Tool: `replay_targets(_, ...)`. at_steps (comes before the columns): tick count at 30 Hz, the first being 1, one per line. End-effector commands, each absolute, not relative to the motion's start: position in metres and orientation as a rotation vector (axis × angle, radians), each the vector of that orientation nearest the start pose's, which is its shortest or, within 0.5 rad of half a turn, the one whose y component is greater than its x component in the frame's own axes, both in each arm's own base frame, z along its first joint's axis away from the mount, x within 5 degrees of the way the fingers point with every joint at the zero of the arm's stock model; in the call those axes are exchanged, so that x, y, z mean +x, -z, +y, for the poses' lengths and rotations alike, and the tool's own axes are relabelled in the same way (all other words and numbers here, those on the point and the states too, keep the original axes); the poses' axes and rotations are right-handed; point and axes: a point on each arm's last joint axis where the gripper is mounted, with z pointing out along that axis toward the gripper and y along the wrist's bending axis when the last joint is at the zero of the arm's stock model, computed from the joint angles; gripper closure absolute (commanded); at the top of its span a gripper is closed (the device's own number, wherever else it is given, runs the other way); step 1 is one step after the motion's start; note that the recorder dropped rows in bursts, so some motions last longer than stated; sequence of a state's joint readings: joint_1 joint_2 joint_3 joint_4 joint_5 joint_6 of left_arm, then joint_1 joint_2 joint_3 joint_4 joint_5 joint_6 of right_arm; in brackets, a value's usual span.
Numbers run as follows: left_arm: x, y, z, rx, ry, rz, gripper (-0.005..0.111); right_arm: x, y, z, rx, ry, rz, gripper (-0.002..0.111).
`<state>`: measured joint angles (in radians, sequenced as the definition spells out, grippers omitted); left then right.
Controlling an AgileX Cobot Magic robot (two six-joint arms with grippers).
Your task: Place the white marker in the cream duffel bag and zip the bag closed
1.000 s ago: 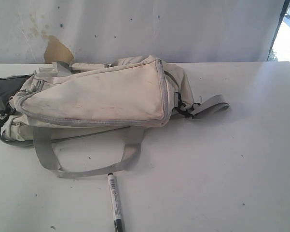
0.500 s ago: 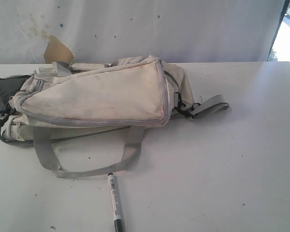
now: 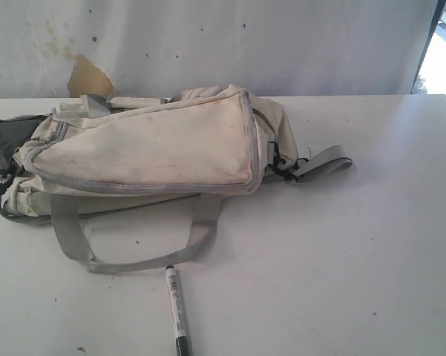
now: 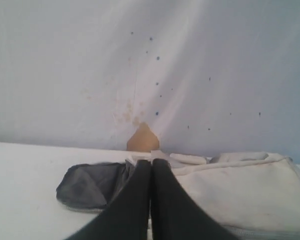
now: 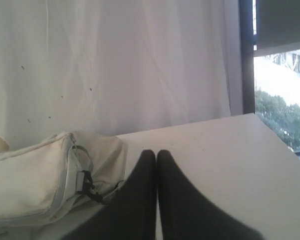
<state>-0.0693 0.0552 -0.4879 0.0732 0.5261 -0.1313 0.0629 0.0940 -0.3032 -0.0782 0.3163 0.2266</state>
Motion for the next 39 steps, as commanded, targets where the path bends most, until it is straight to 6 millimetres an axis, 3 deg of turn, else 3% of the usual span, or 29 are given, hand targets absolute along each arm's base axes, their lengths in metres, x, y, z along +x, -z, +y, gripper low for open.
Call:
replay_targets(1,0.027,-0.338,0.002,-0.041,0.075,1.687,0.107,0.062,-0.296,0.001,0.106,-0.145,1.668,0.108)
replay_targets(8,0.068,-0.355,-0.001,-0.041,0.061,1.846,0.107,0.098,-0.313,0.003,0.114,-0.132,1.813,0.108)
replay_targets(19,0.173,-0.333,-0.008,0.020,0.001,2.255,0.107,0.142,-0.305,0.008,0.131,-0.141,2.038,0.108)
replay_targets(22,0.201,-0.324,-0.009,0.025,-0.008,2.360,0.107,0.149,-0.302,0.009,0.129,-0.153,2.109,0.103)
replay_targets(25,0.224,-0.319,-0.011,0.047,-0.019,2.407,0.107,0.159,-0.299,0.014,0.081,-0.177,2.194,0.090)
replay_targets(29,0.253,-0.313,-0.010,0.035,-0.021,2.435,0.095,0.173,-0.294,0.023,0.024,-0.272,2.302,0.077)
replay_targets(34,0.285,-0.299,0.007,-0.066,-0.043,2.498,0.075,0.189,-0.286,0.033,-0.047,-0.370,2.352,0.076)
replay_targets(39,0.312,-0.276,0.024,-0.186,-0.002,2.573,0.075,0.196,-0.277,0.035,-0.058,-0.384,2.389,0.076)
